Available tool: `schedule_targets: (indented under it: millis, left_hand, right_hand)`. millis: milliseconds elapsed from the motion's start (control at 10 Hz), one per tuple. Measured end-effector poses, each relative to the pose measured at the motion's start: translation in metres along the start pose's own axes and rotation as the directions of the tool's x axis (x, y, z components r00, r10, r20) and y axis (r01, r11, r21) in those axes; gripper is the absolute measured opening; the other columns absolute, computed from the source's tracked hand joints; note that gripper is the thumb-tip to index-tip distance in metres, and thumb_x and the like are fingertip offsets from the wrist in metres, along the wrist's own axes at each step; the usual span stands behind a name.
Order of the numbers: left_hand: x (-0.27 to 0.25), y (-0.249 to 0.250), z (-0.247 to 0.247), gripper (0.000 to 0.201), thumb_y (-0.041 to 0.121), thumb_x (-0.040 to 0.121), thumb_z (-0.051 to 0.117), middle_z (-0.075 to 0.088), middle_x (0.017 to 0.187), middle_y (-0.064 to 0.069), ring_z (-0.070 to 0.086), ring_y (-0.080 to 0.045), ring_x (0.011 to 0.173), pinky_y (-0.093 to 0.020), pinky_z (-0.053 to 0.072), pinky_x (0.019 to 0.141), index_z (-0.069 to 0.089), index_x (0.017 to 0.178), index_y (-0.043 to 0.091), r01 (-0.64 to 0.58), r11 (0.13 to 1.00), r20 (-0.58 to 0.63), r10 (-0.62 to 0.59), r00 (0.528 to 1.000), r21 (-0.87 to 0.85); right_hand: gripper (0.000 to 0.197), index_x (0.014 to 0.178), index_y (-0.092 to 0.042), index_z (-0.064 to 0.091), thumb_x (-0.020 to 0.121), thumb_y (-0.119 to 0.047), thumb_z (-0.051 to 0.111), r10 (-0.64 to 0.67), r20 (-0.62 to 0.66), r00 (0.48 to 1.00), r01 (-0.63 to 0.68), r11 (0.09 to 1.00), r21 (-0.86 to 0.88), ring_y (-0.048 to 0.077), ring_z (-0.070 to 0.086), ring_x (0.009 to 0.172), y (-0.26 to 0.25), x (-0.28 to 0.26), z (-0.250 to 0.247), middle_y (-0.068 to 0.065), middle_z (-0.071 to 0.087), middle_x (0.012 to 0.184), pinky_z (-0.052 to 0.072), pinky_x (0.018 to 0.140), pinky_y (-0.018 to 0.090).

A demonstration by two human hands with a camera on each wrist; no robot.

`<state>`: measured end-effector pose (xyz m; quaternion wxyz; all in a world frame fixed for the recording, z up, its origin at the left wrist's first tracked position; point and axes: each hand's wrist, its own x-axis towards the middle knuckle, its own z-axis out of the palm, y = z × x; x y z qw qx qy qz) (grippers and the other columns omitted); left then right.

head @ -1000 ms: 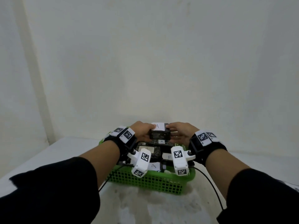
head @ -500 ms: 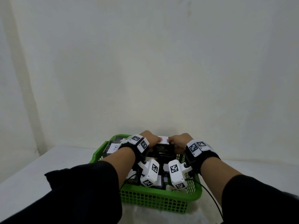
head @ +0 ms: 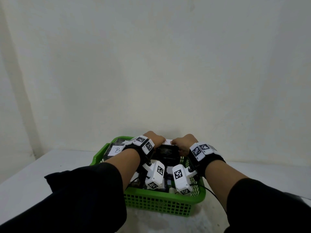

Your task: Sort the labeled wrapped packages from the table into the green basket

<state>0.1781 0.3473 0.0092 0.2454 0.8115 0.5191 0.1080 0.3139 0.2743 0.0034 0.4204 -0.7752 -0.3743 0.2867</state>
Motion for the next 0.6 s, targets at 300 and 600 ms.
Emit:
schedule_targets:
  millis: [300, 600]
  left_hand:
    - [-0.005, -0.002, -0.011, 0.04, 0.03, 0.094, 0.064, 0.053, 0.073, -0.005, 0.05, -0.022, 0.065, -0.033, 0.046, 0.065, 0.043, 0.064, 0.015, 0.031, 0.986, -0.106, -0.049, 0.993, -0.166]
    - [-0.026, -0.014, -0.035, 0.049, 0.04, 0.095, 0.067, 0.049, 0.062, -0.003, 0.05, -0.02, 0.058, -0.027, 0.039, 0.06, 0.044, 0.06, 0.014, -0.026, 0.993, -0.12, 0.012, 0.993, -0.118]
  right_hand:
    - [0.03, 0.07, -0.015, 0.05, 0.086, -0.017, 0.075, -0.021, -0.05, 0.999, 0.021, 1.0, -0.006, 0.028, 0.056, 0.093, -0.008, -0.006, -0.014, 0.006, 0.053, 0.079, 0.056, 0.102, 0.045]
    - [0.046, 0.126, 0.01, 0.068, 0.092, -0.02, 0.072, -0.204, -0.13, 0.97, 0.202, 0.979, -0.03, 0.034, 0.068, 0.103, -0.011, -0.031, -0.034, 0.025, 0.072, 0.117, 0.054, 0.097, 0.042]
